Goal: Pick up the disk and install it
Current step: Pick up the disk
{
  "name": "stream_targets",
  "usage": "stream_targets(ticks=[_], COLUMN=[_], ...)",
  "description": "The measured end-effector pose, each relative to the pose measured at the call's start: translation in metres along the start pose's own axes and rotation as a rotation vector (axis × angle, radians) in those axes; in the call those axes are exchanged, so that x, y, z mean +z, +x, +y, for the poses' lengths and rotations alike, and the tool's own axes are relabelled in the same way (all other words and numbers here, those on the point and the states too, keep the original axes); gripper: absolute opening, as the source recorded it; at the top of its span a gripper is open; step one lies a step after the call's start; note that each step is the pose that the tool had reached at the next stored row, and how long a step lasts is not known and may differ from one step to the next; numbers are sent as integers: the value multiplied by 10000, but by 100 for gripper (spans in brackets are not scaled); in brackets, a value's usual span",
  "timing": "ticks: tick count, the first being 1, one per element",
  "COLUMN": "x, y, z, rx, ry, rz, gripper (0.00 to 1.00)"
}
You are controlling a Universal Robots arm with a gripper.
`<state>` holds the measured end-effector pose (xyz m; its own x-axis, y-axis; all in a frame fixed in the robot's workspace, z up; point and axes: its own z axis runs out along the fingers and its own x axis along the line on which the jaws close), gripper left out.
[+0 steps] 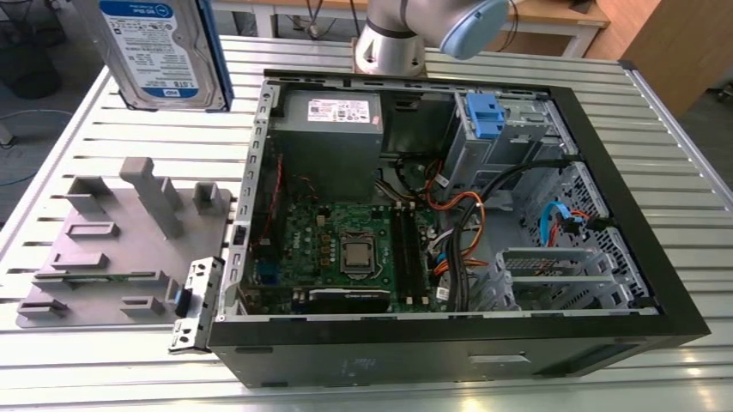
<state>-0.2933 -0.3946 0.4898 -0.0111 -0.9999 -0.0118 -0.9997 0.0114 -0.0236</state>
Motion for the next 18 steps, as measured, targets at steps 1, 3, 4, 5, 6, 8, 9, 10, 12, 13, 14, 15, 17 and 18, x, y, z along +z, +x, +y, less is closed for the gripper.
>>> stream_targets(ticks=[1, 3, 4, 5, 6, 8, 9, 10, 12, 13, 14, 15, 17, 18], x=[-1, 0, 1, 2, 2, 5, 7, 8, 9, 11, 12, 14, 17, 18], y=[0, -1, -1, -1, -1, -2, -3, -3, -4, -4, -5, -6, -6, -7], z=[-1, -21, -45, -77, -116, -200, -243, -281, -360, -399, -439, -484, -570, -616], rx=[-1, -2, -1, -1, -2, 0, 0, 0, -1, -1, 0, 0, -1, -1], ry=[-1, -1, 0, -1, -2, -2, -3, -3, -7, -7, -7, -8, -11, -14], rz=[1, 1, 0, 0, 1, 1, 0, 0, 2, 1, 1, 0, 1, 1], gripper=[35, 35, 35, 35, 35, 35, 35, 35, 35, 35, 35, 35, 35, 35])
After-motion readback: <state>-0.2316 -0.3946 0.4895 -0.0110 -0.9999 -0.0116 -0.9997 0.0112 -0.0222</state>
